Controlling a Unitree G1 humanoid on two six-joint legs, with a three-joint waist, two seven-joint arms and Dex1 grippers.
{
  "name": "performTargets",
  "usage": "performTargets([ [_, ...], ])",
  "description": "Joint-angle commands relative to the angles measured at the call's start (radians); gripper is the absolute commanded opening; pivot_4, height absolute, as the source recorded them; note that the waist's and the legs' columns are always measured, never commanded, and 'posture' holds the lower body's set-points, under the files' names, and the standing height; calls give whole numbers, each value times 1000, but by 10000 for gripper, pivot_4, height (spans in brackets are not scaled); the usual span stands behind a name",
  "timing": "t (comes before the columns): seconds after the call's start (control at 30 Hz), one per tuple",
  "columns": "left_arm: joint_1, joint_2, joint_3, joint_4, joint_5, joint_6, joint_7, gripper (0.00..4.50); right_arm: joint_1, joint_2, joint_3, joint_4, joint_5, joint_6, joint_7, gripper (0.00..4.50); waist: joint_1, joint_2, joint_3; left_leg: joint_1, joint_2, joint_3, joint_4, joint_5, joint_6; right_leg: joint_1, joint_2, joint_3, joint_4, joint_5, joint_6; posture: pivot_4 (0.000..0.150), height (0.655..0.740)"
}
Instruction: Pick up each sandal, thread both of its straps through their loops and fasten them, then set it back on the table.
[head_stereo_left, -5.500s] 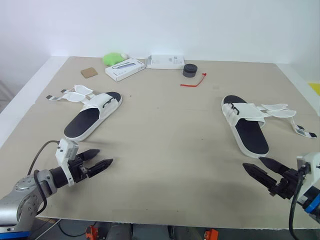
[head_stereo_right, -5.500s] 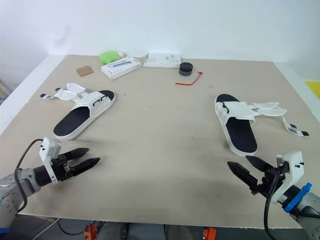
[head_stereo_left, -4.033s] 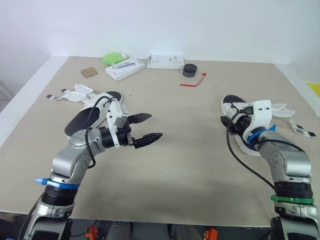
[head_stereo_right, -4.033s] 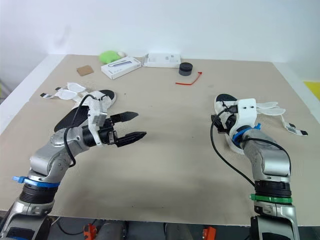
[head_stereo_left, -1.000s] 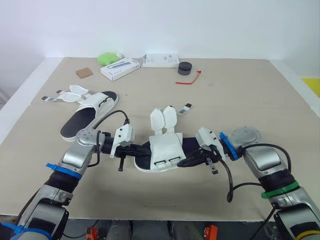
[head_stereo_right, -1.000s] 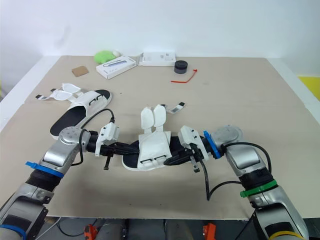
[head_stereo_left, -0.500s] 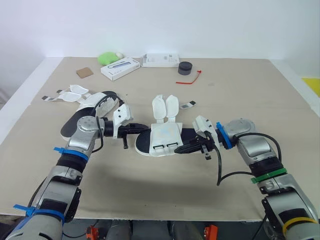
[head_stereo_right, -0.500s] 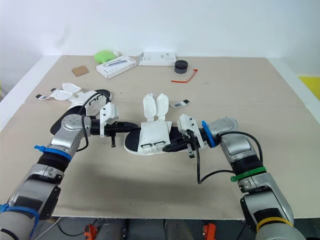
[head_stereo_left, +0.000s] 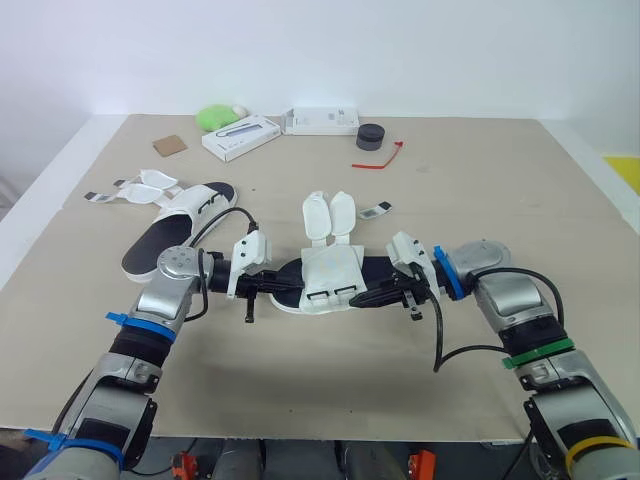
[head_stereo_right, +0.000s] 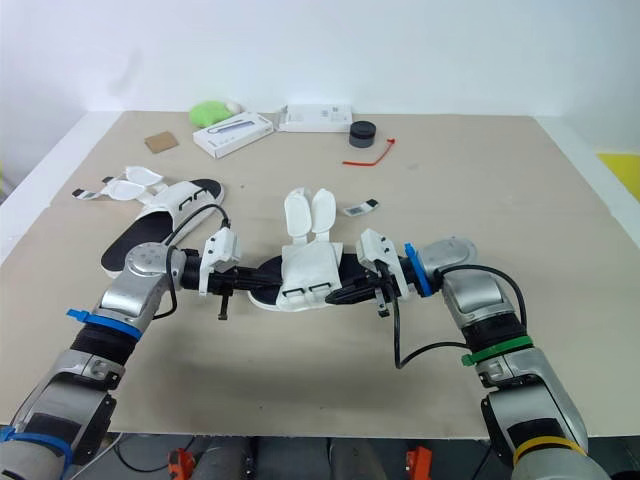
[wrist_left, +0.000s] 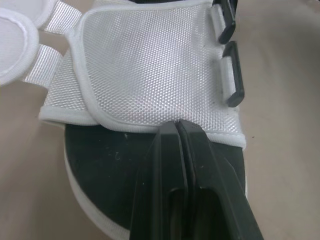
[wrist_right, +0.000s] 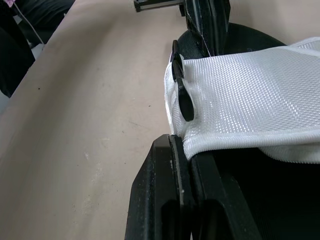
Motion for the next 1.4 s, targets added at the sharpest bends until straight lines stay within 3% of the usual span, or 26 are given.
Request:
performTargets([
  [0.03,34,15,-19,-5,60,-21,61,829,2,1,-20,-21,3,10,-7,0,0,0,0,0,0,0,0,0,0,1,0,0,0,0,0,1500,7400],
  [0.43,34,23,-32,289,83,-169,46,829,-4,2,-36,-32,21,46,-16,0,0,0,-3,10,0,0,2,1,2,11,0,0,0,0,-5,1500,7400],
  [0.73,53,-8,-46,270,33,-188,-70,829,13,-3,-47,-54,26,60,-30,0,-2,0,-5,11,0,0,-1,0,0,11,0,0,0,-1,-2,1500,7400],
  [1.13,-32,-129,-40,328,22,-173,-82,829,29,7,-51,-83,33,79,-44,0,3,0,-6,11,-1,0,2,-2,-2,13,-1,-1,0,-5,-3,1500,7400],
  [1.4,-24,-112,-53,421,64,-237,-126,829,46,12,-58,-109,35,93,-49,0,5,-1,-6,11,-1,0,2,-2,-2,13,-2,-1,0,-5,-3,1500,7400],
])
